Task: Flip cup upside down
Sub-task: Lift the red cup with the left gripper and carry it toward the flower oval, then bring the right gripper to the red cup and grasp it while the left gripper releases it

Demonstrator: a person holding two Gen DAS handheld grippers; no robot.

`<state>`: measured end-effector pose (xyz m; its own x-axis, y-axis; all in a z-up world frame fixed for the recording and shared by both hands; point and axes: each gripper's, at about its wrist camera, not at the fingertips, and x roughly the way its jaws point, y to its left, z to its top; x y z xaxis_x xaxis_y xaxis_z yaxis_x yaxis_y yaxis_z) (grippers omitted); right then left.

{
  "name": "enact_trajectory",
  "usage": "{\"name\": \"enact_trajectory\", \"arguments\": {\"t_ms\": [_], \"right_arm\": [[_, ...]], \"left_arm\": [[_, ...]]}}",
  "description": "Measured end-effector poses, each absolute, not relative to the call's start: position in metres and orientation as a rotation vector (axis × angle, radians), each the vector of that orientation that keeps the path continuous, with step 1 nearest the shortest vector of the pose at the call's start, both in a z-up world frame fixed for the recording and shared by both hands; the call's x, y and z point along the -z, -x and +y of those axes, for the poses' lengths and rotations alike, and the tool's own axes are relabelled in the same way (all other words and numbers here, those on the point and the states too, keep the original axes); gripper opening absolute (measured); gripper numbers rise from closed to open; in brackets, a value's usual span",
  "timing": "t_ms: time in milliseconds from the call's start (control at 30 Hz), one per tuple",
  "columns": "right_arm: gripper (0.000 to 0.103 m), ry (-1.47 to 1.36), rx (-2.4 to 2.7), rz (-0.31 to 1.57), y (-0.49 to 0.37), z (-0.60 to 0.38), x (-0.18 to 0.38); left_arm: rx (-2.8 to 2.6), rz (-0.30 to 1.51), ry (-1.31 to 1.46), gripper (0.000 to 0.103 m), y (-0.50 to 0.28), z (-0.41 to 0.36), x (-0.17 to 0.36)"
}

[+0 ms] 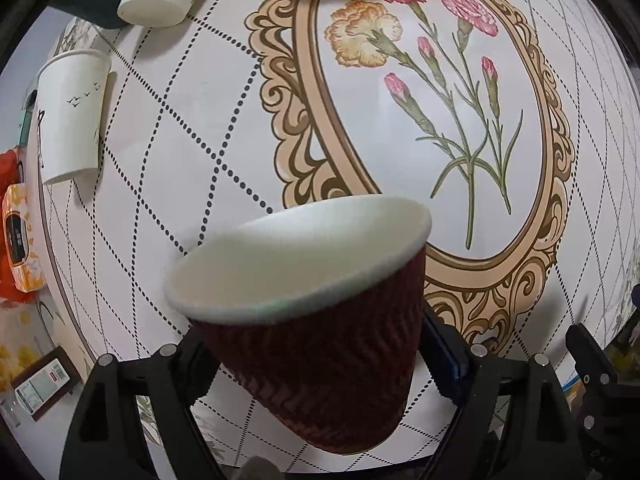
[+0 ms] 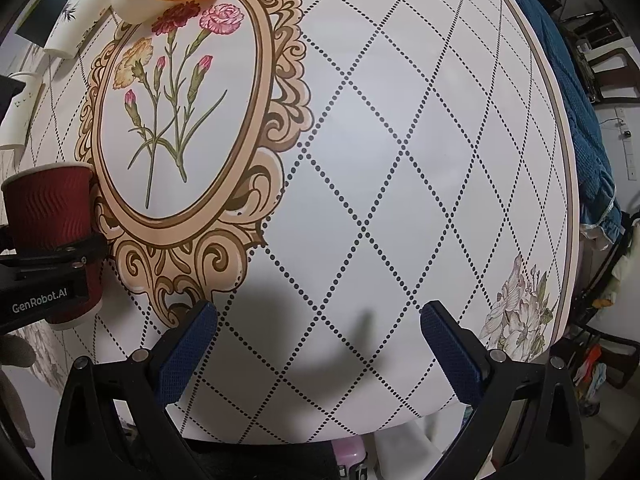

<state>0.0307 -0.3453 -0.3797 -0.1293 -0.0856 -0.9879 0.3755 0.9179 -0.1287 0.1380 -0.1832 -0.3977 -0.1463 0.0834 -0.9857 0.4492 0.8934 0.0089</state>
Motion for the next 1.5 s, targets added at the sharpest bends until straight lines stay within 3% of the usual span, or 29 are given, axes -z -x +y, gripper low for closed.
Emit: {"name": "enact_trajectory", "arguments": {"t_ms": [400, 1000, 1500], "right_arm": [[0.103, -0.232, 0.394, 1.646, -0.035, -0.346, 0.371], [0.103, -0.245, 0.298, 1.582, -0.049, -0.297, 0.324], [0.099, -0.365, 0.065, 1.542, -0.098, -0.183, 0.332]], "left_arm": [[0.302, 1.680, -0.352, 0.086, -0.142, -0.163, 0.375], [0.123, 1.566, -0.121, 0.086, -0.116, -0.068, 0.282], [0.018, 1.618, -0.002, 0.086, -0.099, 0.047, 0.320]]}}
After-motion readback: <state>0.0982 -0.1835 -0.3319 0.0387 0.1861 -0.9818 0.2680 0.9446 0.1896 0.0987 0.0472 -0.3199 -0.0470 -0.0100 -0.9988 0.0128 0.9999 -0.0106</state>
